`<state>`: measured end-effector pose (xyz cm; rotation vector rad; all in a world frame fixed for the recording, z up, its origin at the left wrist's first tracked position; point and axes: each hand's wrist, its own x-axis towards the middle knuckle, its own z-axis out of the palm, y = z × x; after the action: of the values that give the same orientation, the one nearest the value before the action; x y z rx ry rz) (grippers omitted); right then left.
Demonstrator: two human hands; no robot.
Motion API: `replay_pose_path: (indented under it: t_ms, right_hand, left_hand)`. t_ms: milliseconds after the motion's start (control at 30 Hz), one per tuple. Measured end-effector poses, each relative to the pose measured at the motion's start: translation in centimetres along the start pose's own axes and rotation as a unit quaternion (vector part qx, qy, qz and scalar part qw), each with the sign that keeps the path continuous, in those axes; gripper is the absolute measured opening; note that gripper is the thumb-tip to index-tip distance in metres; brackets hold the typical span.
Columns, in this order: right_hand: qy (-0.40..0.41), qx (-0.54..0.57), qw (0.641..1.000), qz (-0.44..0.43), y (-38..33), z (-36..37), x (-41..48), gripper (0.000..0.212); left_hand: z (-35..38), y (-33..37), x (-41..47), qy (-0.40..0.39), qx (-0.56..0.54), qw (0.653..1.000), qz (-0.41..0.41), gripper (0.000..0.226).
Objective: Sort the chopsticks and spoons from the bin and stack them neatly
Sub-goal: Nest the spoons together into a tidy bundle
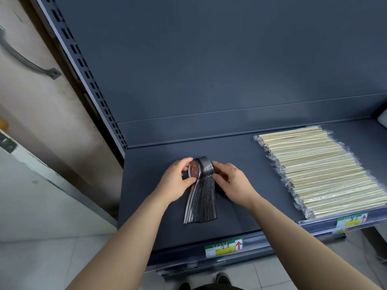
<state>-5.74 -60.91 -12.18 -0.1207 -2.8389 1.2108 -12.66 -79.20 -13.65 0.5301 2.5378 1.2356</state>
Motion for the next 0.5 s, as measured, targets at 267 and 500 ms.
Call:
replay_pose_path:
  t_ms: [267, 500]
  right_hand:
    - [-0.062, -0.012, 0.998, 0.024, -0.1, -0.4, 1.2, 0.047]
    - [-0.137, -0.017, 0.99, 0.015, 0.0, -0.9, 1.9, 0.051]
  left_hand:
    - [1.7, 1.6, 0.2, 0.038, -0.019, 0.999, -0.031, 0.072]
    - [0.4, 1.3, 0.8, 0.014, 0.098, 0.995, 0.013, 0.064]
